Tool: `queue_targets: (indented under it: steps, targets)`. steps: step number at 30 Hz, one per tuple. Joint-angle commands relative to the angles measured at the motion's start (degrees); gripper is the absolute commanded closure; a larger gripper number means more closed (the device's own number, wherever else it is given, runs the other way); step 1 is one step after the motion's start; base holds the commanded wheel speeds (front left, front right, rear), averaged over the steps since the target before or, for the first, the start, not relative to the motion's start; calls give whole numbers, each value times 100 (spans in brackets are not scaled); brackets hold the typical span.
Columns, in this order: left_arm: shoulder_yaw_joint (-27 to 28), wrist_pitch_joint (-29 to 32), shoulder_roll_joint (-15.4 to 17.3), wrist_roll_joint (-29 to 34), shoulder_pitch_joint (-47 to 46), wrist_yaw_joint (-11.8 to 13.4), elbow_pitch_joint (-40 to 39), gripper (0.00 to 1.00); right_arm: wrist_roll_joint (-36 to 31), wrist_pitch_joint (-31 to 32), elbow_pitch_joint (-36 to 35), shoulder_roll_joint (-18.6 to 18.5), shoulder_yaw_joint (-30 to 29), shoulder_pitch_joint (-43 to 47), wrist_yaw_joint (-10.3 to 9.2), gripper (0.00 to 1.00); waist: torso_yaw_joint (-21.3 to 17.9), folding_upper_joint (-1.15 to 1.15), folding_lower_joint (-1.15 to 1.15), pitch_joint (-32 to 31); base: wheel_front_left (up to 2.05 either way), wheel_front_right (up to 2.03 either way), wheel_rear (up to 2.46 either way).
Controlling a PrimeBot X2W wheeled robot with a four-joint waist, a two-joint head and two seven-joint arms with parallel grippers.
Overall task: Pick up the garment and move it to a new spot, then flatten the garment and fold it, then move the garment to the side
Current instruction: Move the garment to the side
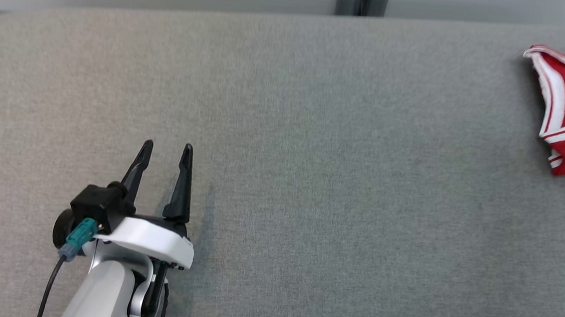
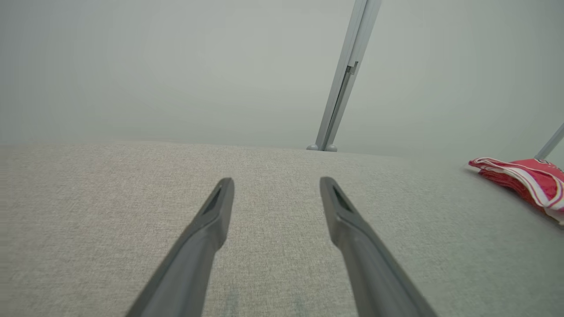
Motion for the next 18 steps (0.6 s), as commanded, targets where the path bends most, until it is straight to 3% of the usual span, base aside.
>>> queue_targets:
  steps: [1,12,18]
  targets:
    - [39,-21,1,24,90,4,65,0,78,-79,-137,129,-102,259,-2,0,-22,0,0,-353,0,0,0]
    - [259,-22,-45,129,433,137,223,0,603,-198,-1694,1571,-260,2244,-2,0,-38,0,0,-882,0,0,0]
    - [337,-17,-59,204,619,222,241,0,974,-212,-2688,1956,-248,3447,-2,0,66,0,0,-1022,0,0,0]
